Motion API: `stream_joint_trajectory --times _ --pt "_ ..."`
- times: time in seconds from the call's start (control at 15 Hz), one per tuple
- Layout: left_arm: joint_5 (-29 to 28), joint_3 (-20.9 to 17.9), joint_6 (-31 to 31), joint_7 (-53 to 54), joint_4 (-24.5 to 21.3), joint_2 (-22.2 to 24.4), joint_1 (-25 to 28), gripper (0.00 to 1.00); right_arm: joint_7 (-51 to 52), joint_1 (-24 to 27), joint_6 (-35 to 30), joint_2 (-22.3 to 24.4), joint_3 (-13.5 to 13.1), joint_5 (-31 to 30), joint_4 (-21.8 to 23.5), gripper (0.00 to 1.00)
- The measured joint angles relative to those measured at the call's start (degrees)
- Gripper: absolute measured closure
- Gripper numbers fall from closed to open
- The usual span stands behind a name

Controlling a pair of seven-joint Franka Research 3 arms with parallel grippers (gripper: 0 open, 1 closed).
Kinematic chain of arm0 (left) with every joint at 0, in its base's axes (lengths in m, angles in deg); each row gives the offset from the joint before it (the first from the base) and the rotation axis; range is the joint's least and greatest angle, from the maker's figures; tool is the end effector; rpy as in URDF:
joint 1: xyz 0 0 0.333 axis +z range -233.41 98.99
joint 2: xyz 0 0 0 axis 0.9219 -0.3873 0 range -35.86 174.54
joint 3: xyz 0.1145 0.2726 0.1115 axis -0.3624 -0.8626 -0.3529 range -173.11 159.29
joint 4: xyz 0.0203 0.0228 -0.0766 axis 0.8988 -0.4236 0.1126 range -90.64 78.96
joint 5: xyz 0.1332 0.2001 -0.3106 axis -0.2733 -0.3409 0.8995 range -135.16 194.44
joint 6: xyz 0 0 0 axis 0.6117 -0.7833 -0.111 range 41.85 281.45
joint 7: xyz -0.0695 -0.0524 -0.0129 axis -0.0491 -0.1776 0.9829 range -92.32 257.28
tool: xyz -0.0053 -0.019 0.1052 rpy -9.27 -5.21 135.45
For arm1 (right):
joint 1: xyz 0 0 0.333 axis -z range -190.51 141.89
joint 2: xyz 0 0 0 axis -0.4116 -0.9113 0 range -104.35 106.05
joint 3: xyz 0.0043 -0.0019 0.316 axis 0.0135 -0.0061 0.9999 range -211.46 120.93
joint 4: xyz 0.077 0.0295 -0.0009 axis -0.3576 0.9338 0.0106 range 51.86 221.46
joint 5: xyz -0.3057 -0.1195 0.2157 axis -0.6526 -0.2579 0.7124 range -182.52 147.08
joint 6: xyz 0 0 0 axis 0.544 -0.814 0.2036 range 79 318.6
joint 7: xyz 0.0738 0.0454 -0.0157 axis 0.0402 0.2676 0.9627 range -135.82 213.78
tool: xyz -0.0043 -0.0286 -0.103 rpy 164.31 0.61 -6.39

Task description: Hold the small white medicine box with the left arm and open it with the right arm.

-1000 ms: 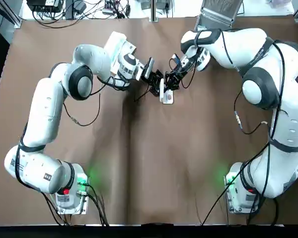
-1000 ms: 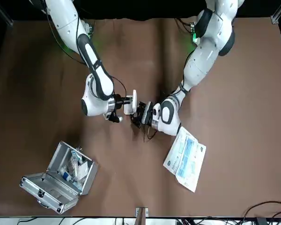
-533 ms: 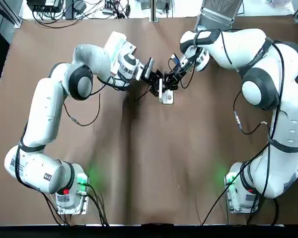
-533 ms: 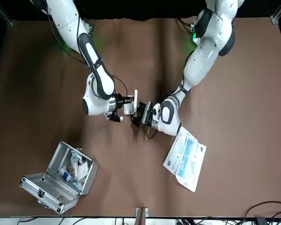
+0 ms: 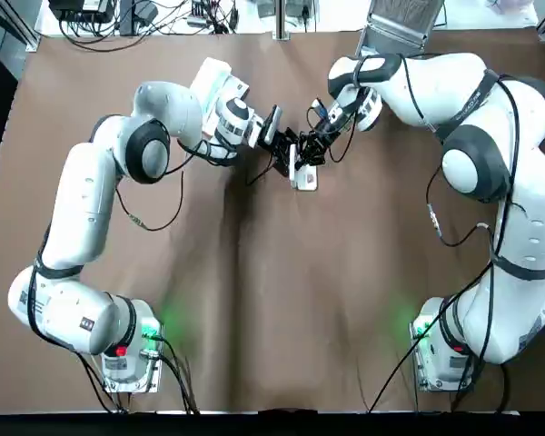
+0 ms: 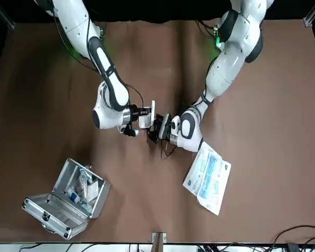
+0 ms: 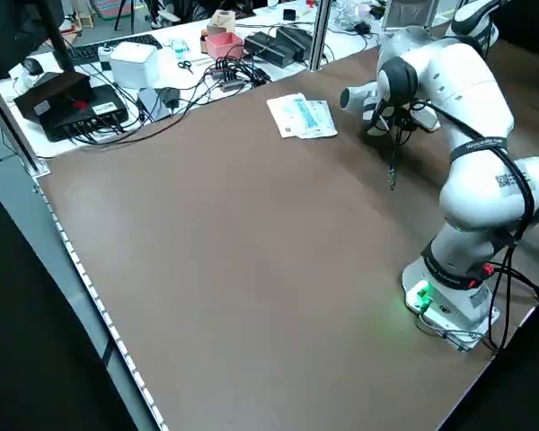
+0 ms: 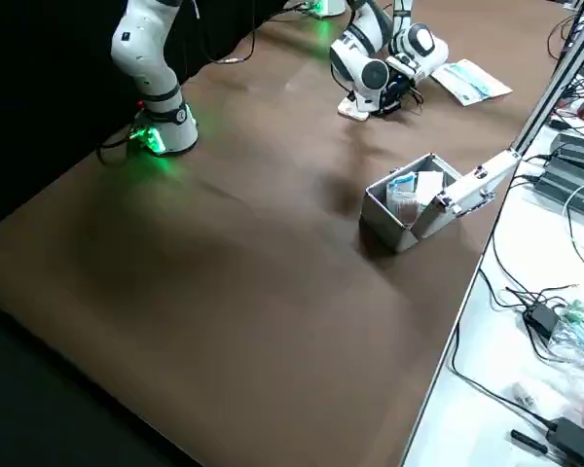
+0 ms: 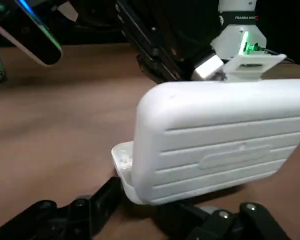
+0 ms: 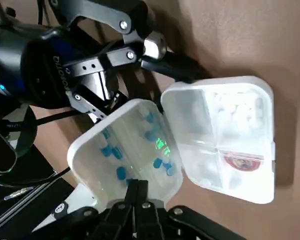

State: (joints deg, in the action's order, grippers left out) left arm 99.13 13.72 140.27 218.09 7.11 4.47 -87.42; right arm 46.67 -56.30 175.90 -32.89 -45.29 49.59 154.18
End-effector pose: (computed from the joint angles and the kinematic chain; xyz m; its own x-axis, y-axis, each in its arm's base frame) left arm 0.5394 -0.4522 0.0639 -0.1280 -0.3095 0.9423 -0.9240 0.3825 0.0001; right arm 0.4945 0.3564 0.1793 0.8815 0.0383 -0.4707 -0.3036 -0.7174 -0.6270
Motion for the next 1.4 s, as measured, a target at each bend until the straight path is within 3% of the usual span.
stream_joint_trajectory --times 0.47,0.67,0.87,1.0,1.07,1.2,1.4 --pt "0.04 0.02 -0.03 0.01 0.02 -0.03 0.08 0.54 0.00 -0.11 0.00 0.00 0.00 0.02 -0.06 0.99" --pt "0.04 0.06 -0.17 -0.03 0.00 -0.04 0.79 0.45 -0.01 -0.17 0.00 0.00 0.01 0.14 -0.14 0.99" --pt "0.05 -0.02 -1.44 -0.18 0.25 -0.03 3.75 0.19 -0.08 -0.56 -0.01 0.00 0.04 0.66 -0.42 0.99" --pt "0.05 -0.02 -2.54 -0.19 0.64 0.04 5.28 0.14 -0.12 -0.83 -0.01 0.00 0.04 0.92 -0.51 0.99" --pt "0.04 -0.05 -2.73 -0.29 0.77 0.43 5.73 0.01 -0.13 -0.97 0.00 0.00 0.05 1.05 -0.59 0.99" --pt "-0.69 -0.11 -3.04 -0.63 0.88 1.22 5.72 0.01 -0.13 -1.07 0.19 0.00 0.04 1.07 -0.69 0.99" --pt "-6.62 -0.74 -4.45 -4.85 1.16 3.53 6.72 0.01 -0.16 -1.68 1.41 -0.31 0.06 1.10 -0.75 0.99"
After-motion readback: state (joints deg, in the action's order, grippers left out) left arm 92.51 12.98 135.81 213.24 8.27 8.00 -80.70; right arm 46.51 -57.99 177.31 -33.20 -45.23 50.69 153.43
